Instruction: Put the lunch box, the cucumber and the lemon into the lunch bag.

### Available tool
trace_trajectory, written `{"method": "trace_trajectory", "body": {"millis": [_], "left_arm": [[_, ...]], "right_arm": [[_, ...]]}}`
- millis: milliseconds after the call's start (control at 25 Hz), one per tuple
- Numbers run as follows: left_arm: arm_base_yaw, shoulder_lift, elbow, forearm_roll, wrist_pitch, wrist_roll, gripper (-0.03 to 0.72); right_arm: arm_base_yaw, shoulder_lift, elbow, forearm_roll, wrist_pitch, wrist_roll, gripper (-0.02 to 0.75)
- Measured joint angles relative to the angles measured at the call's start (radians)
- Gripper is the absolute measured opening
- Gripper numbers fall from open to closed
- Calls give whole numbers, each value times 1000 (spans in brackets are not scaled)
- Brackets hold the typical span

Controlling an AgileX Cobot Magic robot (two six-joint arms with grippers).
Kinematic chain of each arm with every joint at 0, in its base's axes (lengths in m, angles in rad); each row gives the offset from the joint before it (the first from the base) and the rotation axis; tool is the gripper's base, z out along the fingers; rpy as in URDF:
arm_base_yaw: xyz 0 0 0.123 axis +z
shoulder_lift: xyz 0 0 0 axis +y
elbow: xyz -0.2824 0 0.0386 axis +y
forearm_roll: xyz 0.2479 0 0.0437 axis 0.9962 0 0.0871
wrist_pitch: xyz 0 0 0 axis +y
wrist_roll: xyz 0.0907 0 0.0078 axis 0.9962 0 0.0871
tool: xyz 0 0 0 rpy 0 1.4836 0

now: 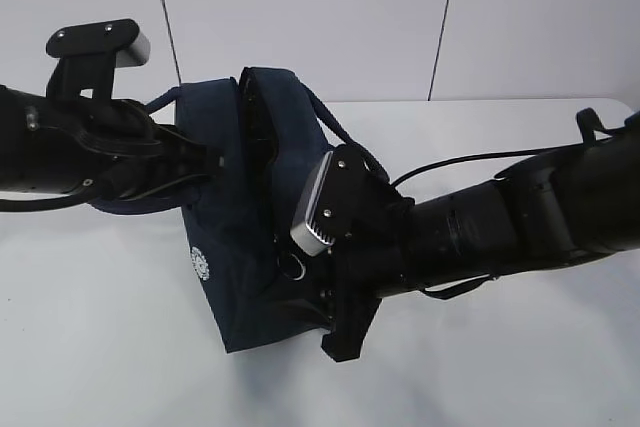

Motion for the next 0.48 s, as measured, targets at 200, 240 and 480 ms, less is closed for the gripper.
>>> {"method": "trace_trajectory", "body": {"millis": [200, 240, 480], "left_arm": [[0, 0, 0, 0, 0, 0, 1], [0, 0, 0, 0, 0, 0, 1], [0, 0, 0, 0, 1, 0, 1]], "right_arm": [[0, 0, -7, 0, 0, 7, 389], [0, 0, -7, 0, 0, 7, 370], [0, 0, -7, 0, 0, 9, 232]]}}
